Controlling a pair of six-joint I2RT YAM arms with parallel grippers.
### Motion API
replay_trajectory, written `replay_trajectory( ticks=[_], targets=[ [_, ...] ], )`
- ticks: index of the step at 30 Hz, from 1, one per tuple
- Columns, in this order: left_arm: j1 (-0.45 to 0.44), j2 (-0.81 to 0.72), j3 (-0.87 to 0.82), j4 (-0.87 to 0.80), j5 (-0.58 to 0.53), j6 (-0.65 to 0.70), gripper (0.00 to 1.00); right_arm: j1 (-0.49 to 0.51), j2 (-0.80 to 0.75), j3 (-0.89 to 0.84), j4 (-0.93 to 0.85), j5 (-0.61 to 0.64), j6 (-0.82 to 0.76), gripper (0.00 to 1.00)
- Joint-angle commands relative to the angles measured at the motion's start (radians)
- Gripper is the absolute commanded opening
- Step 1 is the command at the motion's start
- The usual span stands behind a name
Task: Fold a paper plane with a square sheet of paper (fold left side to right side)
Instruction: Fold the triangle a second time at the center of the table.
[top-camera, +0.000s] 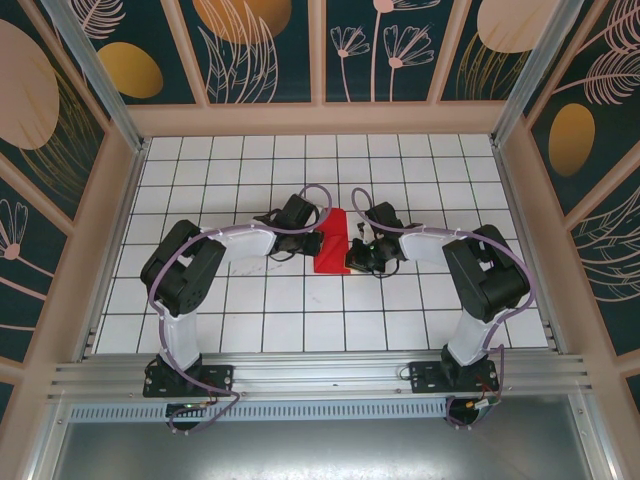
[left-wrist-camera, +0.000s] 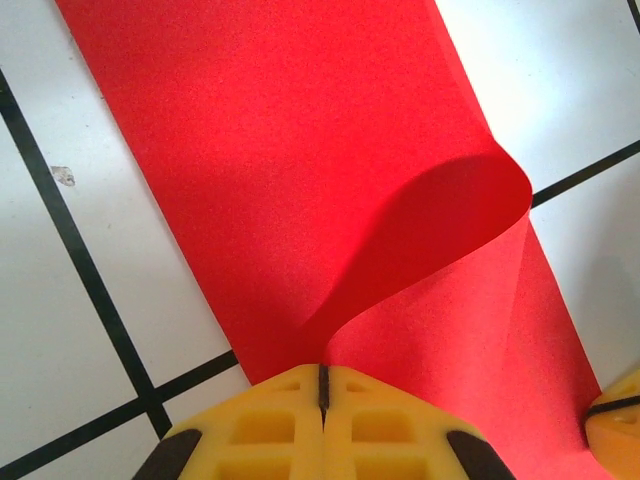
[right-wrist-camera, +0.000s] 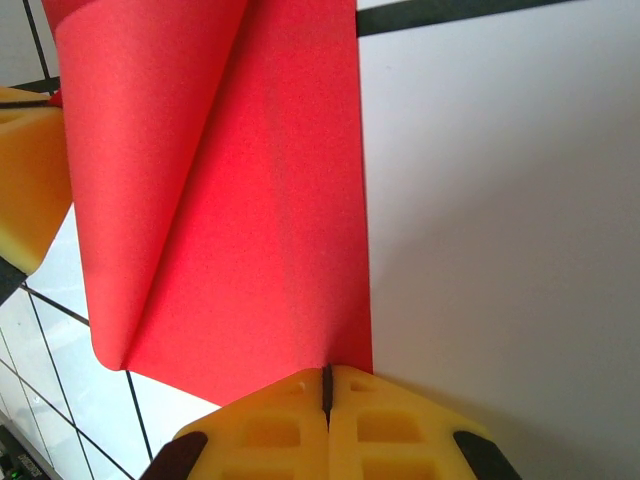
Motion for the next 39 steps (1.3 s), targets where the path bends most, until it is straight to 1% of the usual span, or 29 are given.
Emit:
replay_trajectory(
  ticks=[1,20,22,24,27,30,32,34,39],
  targets=[
    [0.008,0.02,0.013,-0.028,-0.021,0.022,0.0,0.01,0.032,0.006,-0.066,0.028,-0.023,0.0],
    [0.008,0.057,-0.015,-0.015,-0.007,0.029,0.0,0.012,0.038,0.014,-0.061,0.016,-0.031,0.02],
    [0.008,0.058,-0.017,-0.018,-0.005,0.03,0.0,0.011,0.017,0.006,-0.031,0.009,-0.025,0.02],
    [0.008,0.056,-0.022,-0.018,0.0,0.031,0.0,0.0,-0.018,-0.002,0.012,-0.023,-0.015,0.03],
    [0.008,0.056,-0.027,-0.018,0.011,0.03,0.0,-0.028,-0.088,-0.017,0.086,-0.072,0.011,0.1],
    [0.008,0.06,-0.03,-0.015,0.021,0.03,0.0,-0.058,-0.128,-0.032,0.159,-0.105,0.053,0.11],
    [0.009,0.061,-0.033,-0.012,0.027,0.028,0.0,-0.063,-0.115,-0.029,0.222,-0.126,0.088,0.09],
    [0.008,0.063,-0.033,-0.016,0.027,0.029,0.0,-0.053,-0.067,-0.003,0.273,-0.156,0.116,0.05],
    [0.008,0.059,-0.039,-0.015,0.028,0.032,0.0,-0.025,0.04,0.104,0.272,-0.134,0.121,0.03]
  ],
)
